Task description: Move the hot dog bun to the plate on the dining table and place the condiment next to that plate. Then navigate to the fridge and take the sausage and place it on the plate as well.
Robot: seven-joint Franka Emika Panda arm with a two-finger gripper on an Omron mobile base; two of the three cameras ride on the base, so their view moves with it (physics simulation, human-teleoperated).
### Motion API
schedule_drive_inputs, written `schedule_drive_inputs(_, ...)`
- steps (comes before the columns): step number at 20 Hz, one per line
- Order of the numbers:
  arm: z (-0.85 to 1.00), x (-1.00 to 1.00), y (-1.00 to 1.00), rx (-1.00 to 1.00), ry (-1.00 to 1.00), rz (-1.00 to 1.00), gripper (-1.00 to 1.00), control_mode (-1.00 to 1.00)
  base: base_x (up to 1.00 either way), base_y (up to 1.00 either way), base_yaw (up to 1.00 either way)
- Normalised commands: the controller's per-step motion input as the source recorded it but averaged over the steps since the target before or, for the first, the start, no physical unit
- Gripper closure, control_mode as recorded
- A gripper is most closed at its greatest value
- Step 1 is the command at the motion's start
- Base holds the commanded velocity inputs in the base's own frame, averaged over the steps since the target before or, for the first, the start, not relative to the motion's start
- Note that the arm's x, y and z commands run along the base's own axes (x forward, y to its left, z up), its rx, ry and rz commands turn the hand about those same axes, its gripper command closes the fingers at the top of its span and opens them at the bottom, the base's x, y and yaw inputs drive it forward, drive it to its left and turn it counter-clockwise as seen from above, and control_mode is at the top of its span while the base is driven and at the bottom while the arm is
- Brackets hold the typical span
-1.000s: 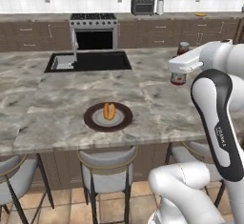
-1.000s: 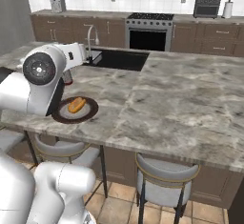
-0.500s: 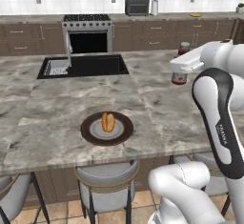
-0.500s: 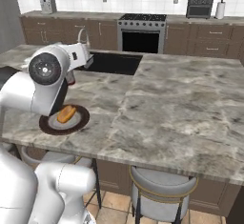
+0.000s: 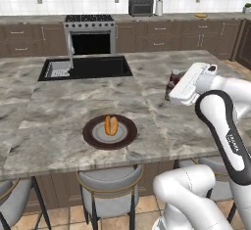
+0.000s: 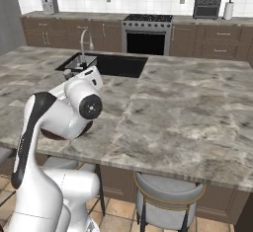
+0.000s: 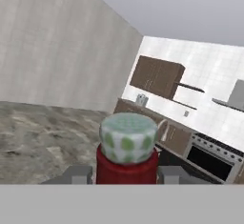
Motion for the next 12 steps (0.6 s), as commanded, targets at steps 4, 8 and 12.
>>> schedule_drive_inputs(4,-0.80,0.58,0.00,-0.08,0.20,0.26,1.00,-1.00,0.00,0.00,0.00)
schedule_drive_inputs(8,-0.70,0.58,-0.05,-0.04,0.37,0.28,1.00,-1.00,0.00,0.00,0.00)
schedule_drive_inputs(12,-0.49,0.42,-0.12,-0.03,0.37,0.20,1.00,-1.00,0.00,0.00,0.00)
